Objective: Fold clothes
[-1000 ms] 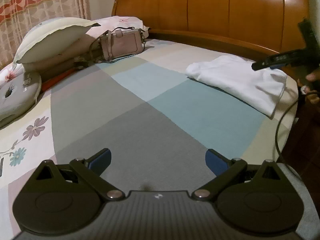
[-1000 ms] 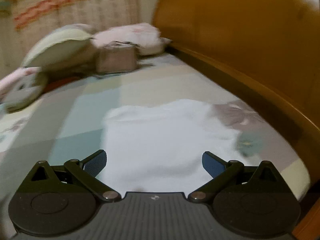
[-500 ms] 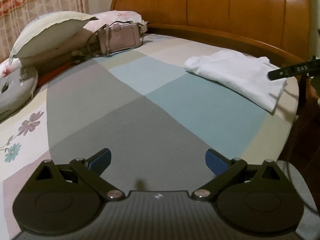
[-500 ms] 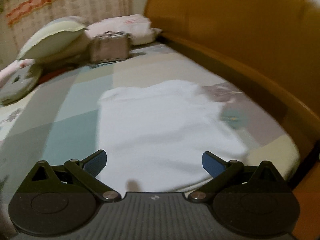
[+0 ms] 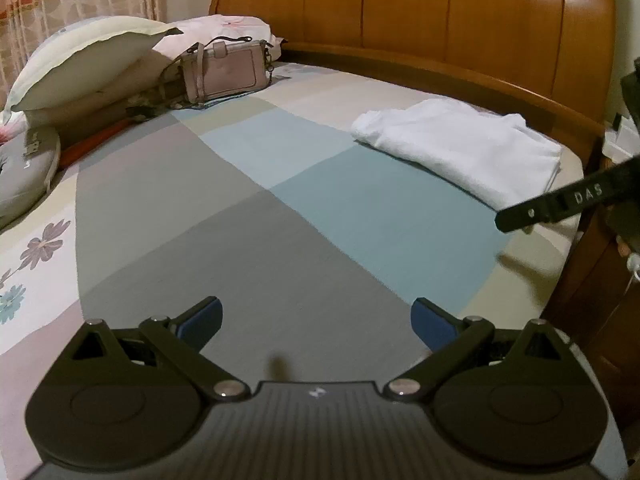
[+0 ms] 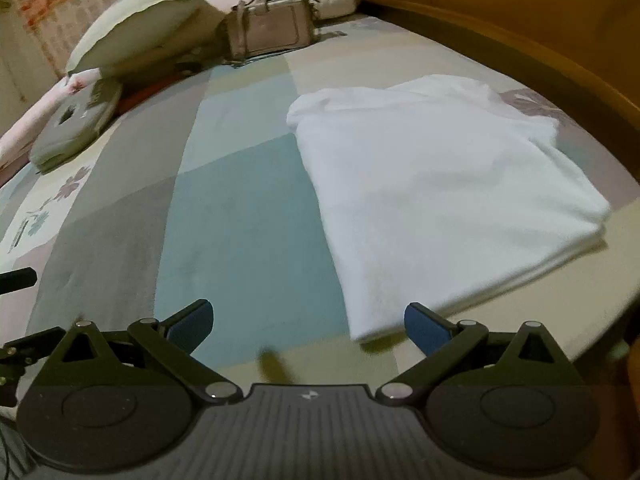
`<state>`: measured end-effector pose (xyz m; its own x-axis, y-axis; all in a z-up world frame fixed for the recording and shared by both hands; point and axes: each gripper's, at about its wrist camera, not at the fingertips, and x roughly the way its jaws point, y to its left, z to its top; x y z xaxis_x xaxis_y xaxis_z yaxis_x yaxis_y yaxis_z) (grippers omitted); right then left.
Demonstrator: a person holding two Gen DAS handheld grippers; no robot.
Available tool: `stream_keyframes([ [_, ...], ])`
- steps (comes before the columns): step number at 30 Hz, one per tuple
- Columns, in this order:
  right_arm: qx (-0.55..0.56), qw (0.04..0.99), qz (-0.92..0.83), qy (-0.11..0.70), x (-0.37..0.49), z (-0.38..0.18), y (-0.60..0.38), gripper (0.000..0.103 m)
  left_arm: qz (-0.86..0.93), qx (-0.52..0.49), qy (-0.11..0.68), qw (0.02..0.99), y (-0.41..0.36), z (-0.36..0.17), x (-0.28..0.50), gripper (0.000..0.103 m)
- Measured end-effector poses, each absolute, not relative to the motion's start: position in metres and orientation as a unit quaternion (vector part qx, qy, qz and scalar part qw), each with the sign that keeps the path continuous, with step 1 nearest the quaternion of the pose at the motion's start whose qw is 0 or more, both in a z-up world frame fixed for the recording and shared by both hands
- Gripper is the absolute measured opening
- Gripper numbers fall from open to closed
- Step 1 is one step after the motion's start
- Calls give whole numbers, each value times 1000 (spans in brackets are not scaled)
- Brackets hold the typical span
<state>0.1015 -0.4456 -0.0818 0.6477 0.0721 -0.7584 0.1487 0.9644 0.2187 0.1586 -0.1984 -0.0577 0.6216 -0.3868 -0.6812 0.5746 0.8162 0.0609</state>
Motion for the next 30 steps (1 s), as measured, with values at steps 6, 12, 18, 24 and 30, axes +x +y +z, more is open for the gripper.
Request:
stream_keyframes([
  [6, 141, 893, -69, 423, 81, -73, -432, 103, -285, 130, 334, 889, -208, -50, 157, 100],
  [12, 148, 896, -91, 408, 56, -62, -420, 103, -303, 129, 321, 888, -218, -40, 149, 100],
  [18, 148, 900, -105, 395, 36, -51, -412, 103, -320, 125, 308, 887, -225, -27, 138, 100],
  [24, 149, 906, -113, 380, 14, -40, -403, 103, -327, 116, 298, 889, -225, -14, 127, 100],
  [30, 141, 912, -121, 365, -3, -28, -393, 103, -326, 107, 289, 894, -221, -3, 112, 100],
])
